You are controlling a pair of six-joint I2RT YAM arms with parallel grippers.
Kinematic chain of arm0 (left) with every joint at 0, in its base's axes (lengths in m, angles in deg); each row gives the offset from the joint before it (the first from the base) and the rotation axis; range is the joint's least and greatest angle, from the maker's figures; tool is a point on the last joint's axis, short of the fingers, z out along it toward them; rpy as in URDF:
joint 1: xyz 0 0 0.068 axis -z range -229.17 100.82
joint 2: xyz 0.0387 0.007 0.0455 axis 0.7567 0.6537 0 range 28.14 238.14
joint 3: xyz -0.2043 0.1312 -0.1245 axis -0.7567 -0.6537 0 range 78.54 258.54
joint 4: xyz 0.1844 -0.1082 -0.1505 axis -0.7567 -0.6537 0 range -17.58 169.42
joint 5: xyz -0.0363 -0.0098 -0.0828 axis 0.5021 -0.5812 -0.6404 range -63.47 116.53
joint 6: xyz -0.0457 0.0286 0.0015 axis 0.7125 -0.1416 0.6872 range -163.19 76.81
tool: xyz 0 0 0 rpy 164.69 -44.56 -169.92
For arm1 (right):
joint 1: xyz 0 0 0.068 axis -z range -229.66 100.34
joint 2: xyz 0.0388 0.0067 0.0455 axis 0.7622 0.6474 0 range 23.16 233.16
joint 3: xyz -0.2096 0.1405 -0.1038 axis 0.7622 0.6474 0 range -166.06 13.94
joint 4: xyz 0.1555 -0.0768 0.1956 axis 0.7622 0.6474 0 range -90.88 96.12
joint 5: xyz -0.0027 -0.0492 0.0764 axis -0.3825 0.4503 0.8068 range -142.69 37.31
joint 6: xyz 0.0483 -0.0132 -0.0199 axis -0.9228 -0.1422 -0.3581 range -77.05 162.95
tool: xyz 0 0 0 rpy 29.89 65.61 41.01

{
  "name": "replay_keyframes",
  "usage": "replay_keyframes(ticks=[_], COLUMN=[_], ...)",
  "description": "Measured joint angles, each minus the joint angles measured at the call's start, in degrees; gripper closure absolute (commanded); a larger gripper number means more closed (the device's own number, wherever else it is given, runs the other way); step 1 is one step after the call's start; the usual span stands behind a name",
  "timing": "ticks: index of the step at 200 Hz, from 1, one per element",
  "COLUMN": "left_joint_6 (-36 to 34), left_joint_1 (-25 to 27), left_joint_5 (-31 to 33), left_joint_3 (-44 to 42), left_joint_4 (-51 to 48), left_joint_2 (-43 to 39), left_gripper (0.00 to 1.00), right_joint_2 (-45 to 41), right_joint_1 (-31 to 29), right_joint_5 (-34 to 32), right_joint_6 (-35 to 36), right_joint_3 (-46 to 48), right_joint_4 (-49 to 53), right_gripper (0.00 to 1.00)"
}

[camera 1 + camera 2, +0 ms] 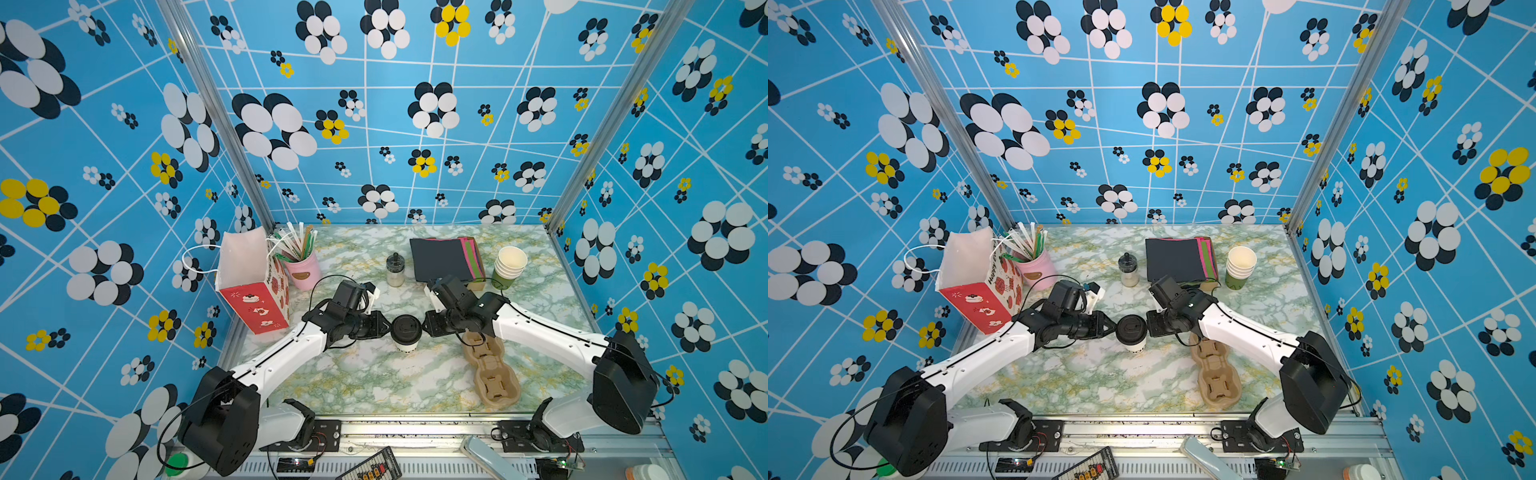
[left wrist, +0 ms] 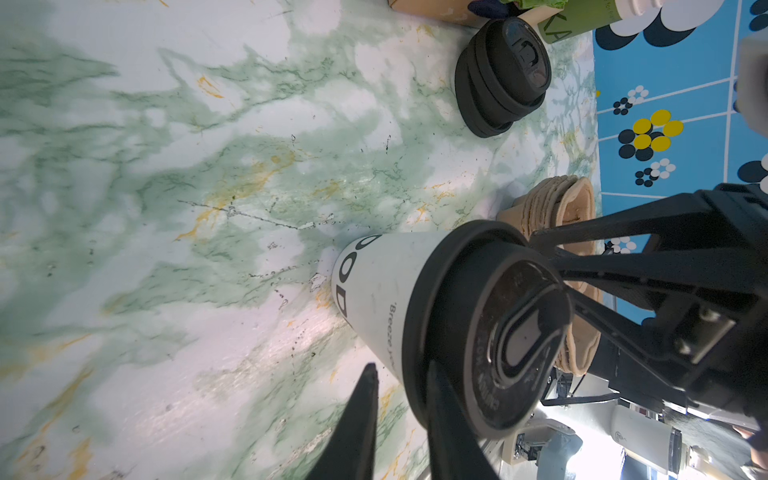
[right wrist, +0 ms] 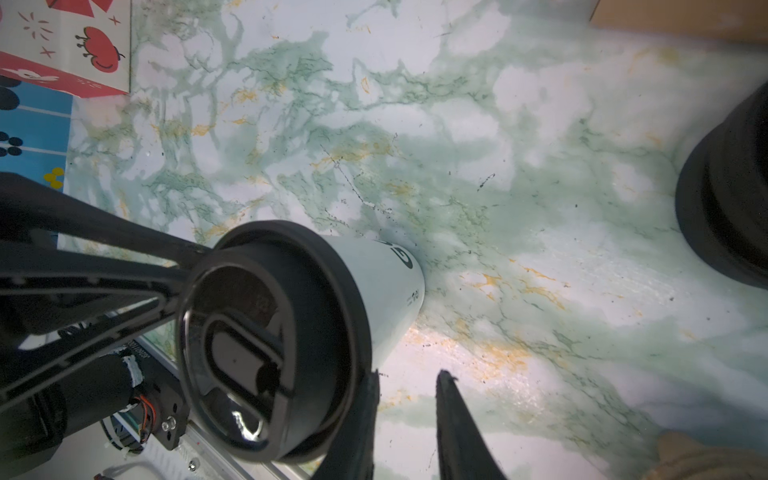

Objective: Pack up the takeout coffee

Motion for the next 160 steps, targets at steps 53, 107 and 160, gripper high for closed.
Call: replay_keyframes(ticks=[53,107,160], left_joint_6=[-0.7,-1.7,-1.8], left_joint_1=[1.0,2.2,2.8], left_joint_5=[0.5,1.9,2.7], left_joint_3=[1.0,2.4,2.8], left_joint_4=[-0.1,-1.0,-1.2], left_joint_2=[0.9,1.9,2.0], left_gripper=[0.79,0.80,0.82], right_joint_2=[-0.1,-1.1,-1.5], right_joint_1=[0.1,0.3,0.3], right_joint_5=[-1.5,-1.9,-1.0], right_joint_6=[0.1,0.1,0.1], right_joint_3=[0.0,0.0,0.0], right_joint_4=[0.5,0.7,0.7], right_gripper=[0.68,0.67,0.65])
